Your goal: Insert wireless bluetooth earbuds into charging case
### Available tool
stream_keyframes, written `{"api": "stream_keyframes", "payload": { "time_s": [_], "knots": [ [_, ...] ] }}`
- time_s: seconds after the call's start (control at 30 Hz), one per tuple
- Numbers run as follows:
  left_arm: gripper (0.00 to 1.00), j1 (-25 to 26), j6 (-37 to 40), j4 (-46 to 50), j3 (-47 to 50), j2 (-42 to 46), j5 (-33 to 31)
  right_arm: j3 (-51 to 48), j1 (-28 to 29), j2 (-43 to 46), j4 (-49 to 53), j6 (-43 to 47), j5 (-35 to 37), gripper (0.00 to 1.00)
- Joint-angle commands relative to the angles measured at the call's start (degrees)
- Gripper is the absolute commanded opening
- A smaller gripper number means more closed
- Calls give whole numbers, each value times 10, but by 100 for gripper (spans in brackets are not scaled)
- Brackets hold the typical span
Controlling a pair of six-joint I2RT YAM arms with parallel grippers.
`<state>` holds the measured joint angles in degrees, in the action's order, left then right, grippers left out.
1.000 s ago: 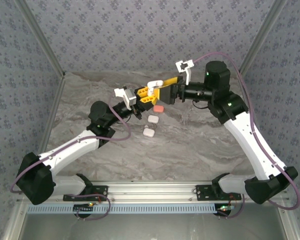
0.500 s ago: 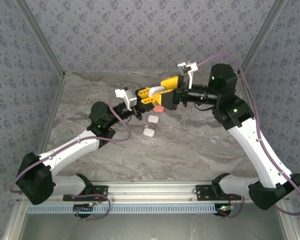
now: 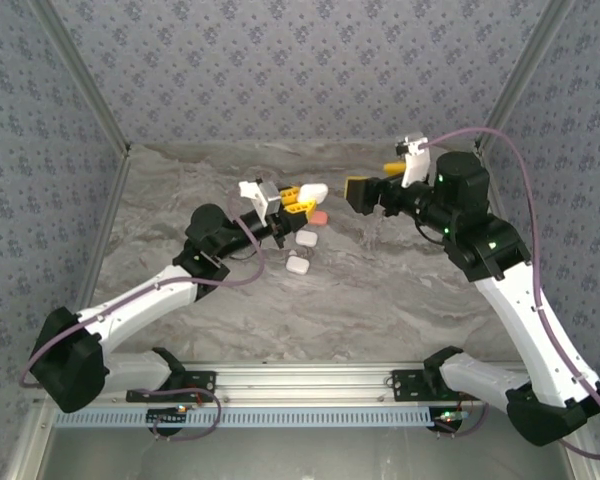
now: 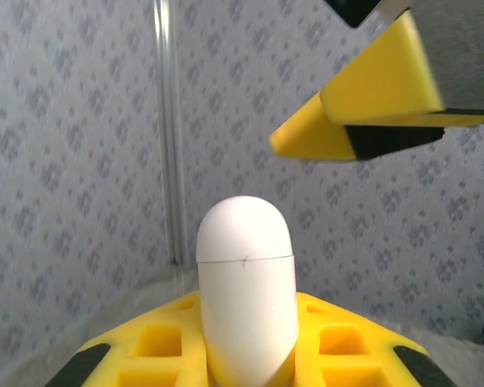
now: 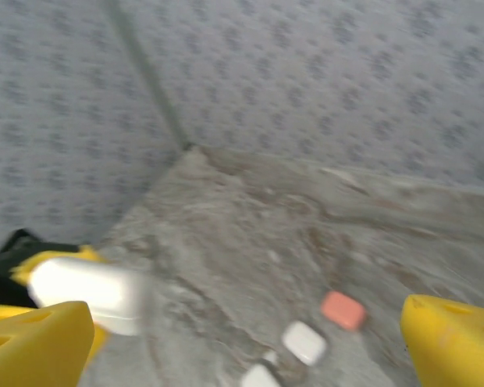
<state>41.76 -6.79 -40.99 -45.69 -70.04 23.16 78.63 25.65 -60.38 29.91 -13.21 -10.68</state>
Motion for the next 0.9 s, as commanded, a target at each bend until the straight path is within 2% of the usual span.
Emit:
{"api": "stream_keyframes", "payload": {
  "time_s": [0.0, 0.17, 0.27, 0.4, 0.57, 0.67, 0.87],
  "knots": [
    [0, 0, -47, 92, 22, 27, -40, -50, -22, -5, 14, -12, 52, 100],
    [0, -1, -167, 202, 73, 34, -59, -144, -40, -24, -22, -39, 47, 100],
    [0, 0, -252, 248, 119, 42, -67, -173, -47, -39, -39, -49, 37, 100],
    [0, 0, -327, 314, 159, 49, -74, -180, -51, -60, -47, -48, 30, 100],
    [0, -1, -361, 404, 145, 9, -15, -169, -57, -71, -45, -38, 28, 100],
    [0, -1, -389, 402, 138, -35, 21, -167, -59, -72, -42, -36, 29, 100],
    [0, 0, -415, 366, 134, -105, 25, -168, -63, -68, -30, -33, 31, 100]
  ]
}}
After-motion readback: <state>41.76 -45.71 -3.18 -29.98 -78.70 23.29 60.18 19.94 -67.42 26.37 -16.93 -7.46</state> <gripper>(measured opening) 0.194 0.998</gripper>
